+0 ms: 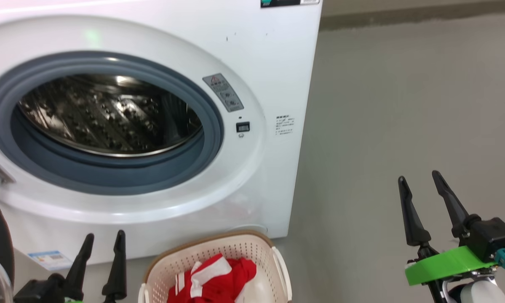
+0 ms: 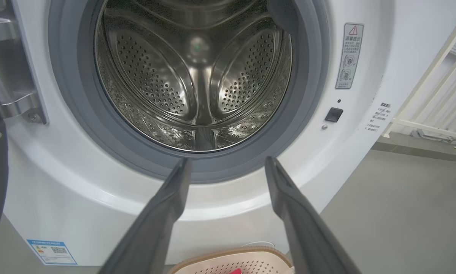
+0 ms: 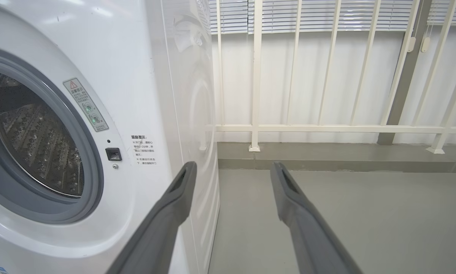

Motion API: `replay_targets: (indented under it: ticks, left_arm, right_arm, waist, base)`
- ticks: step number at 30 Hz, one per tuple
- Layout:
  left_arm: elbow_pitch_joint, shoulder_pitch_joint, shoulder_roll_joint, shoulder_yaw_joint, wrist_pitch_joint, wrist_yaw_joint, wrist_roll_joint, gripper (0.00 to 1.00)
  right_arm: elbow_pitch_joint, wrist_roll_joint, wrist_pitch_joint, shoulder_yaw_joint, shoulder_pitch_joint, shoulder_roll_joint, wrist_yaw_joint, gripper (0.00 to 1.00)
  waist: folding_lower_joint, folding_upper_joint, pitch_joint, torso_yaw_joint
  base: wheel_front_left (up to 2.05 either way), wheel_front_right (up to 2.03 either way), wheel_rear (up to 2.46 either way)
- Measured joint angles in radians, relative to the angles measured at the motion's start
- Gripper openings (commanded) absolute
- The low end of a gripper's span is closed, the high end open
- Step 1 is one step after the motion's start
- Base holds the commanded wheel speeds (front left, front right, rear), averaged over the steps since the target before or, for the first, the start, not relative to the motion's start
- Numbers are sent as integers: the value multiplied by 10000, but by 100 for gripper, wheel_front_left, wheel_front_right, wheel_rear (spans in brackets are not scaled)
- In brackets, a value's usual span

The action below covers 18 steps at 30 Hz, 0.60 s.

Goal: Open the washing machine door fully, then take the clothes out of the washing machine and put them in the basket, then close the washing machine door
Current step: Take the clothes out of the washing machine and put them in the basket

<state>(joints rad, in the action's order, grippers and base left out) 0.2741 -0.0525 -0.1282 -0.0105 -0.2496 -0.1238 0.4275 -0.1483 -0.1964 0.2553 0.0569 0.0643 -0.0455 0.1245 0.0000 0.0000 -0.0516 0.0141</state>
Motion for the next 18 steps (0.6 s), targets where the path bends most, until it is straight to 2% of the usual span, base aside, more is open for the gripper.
replay_targets:
  ticks: [9,18]
  left_arm:
    - [-786,849,171,-529,0,0,-408,100]
    - [-1210,1166,244,-922,0,15,-667,100]
  right_arm:
    - [132,36,0,23,-361,15,0,100]
    - [150,63,0,196,-844,40,0,100]
  waist:
    - [0,0,716,167]
    - [0,0,890,150]
  base:
    - [0,0,0]
    - [0,0,0]
